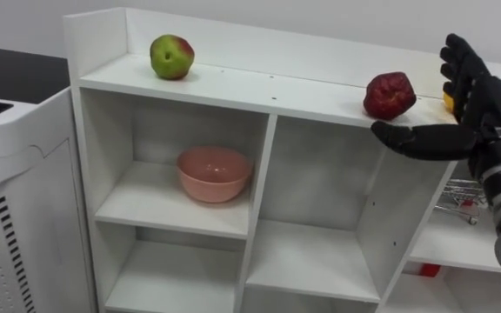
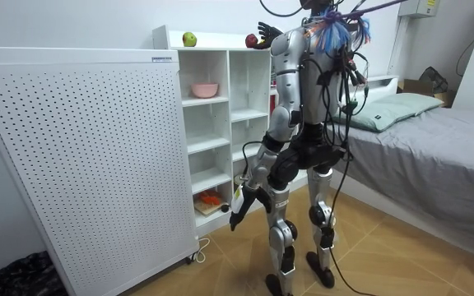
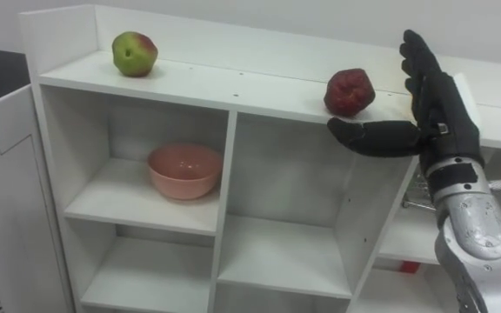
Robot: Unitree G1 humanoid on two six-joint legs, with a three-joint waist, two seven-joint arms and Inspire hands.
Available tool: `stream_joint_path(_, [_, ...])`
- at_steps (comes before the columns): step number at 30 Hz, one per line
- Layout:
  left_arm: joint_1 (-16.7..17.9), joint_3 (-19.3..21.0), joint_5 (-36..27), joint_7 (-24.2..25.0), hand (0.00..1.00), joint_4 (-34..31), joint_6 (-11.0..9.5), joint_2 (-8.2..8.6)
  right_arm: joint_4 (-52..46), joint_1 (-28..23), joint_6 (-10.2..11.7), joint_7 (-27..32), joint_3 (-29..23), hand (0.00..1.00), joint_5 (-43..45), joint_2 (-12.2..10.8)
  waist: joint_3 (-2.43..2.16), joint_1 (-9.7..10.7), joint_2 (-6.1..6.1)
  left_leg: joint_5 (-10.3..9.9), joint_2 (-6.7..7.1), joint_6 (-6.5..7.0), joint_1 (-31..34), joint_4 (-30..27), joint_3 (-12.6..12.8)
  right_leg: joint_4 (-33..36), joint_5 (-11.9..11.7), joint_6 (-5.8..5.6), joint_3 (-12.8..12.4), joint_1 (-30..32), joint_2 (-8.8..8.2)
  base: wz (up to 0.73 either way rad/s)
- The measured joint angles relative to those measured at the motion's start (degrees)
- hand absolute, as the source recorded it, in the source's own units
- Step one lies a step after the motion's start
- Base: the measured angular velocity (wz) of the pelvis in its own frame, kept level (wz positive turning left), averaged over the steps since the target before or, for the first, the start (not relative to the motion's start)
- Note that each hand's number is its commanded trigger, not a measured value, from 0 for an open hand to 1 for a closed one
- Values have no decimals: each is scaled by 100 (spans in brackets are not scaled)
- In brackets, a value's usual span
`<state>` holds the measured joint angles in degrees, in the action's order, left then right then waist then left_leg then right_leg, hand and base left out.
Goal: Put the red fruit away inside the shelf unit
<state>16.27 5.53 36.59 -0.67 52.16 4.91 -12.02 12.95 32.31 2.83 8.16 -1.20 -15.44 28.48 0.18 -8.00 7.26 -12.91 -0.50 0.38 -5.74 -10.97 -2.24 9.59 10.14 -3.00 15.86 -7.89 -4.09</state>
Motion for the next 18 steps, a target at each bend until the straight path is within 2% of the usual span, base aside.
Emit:
stream_joint_path(5, [5,1,0,11,0,-53,0,-3,7,0,-1,-144,46,2,-4,0,-1,-19,1,0,0,0,-1,-3,-10,1,0,0,1,-1,0,0])
stream_joint_path(8, [-3,0,0,11,0,-61,-1,-9,20,0,-1,-221,102,16,-6,2,-1,-15,1,0,0,-1,-1,-6,-13,2,0,0,3,-1,0,0])
stream_joint_path(10, [7,-1,0,11,0,-62,-1,-19,131,26,-1,-291,177,76,-9,32,-7,-20,9,0,0,-1,0,-5,-18,1,0,0,6,0,0,0])
stream_joint_path(11, [10,-1,1,11,0,-61,-2,-26,187,45,-1,-302,202,93,-8,45,-9,-18,13,0,1,-1,2,-5,-23,1,0,0,8,0,0,0])
stream_joint_path(12, [9,0,2,11,0,-62,-3,-41,254,58,-20,-311,218,100,-7,63,-16,-17,22,0,1,-1,5,-5,-28,1,0,0,10,2,0,0])
stream_joint_path(18, [3,1,2,11,0,-61,-4,-102,479,222,-40,-316,241,100,-52,269,-20,-24,29,0,2,-1,5,-1,-45,0,0,0,28,-1,1,0])
